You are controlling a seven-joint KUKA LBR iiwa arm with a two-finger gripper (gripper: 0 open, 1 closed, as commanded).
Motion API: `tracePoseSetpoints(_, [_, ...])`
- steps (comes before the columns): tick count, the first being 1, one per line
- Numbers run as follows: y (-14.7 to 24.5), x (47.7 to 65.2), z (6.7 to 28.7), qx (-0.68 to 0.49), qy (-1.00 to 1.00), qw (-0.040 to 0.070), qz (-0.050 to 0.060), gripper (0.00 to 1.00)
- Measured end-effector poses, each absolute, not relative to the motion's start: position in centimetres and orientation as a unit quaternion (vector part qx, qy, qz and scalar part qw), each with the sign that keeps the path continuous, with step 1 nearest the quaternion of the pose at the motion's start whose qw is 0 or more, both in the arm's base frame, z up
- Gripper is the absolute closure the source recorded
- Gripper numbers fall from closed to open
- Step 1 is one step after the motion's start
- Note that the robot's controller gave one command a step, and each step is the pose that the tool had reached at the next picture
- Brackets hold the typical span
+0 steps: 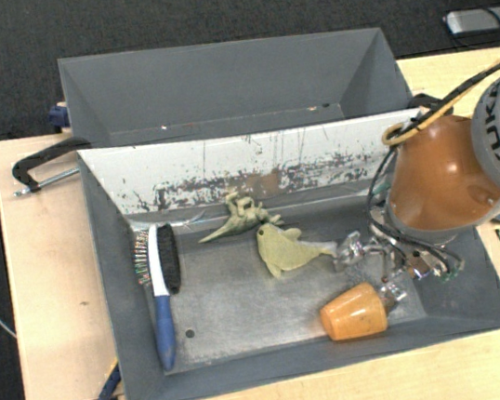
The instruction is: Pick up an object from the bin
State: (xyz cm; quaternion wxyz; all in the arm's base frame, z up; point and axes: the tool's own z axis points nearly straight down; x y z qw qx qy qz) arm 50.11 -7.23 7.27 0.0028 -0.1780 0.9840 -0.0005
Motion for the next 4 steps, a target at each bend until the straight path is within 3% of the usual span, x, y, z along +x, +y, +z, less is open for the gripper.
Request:
tracePoseSetpoints(1, [-4.0,49.9,7.4,-0.190,0.982,0.005,-0.002,0.00])
tracePoseSetpoints(2, [-4.0,49.6,7.2,-0.189,0.982,0.001,-0.001,1.00])
tracePoseSetpoints(3, [-5.9,53.7,30.1,-0.285,0.958,0.008,-0.003,1.00])
tracePoseSetpoints(4, [-5.8,53.5,29.7,-0.286,0.958,0.003,0.000,0.00])
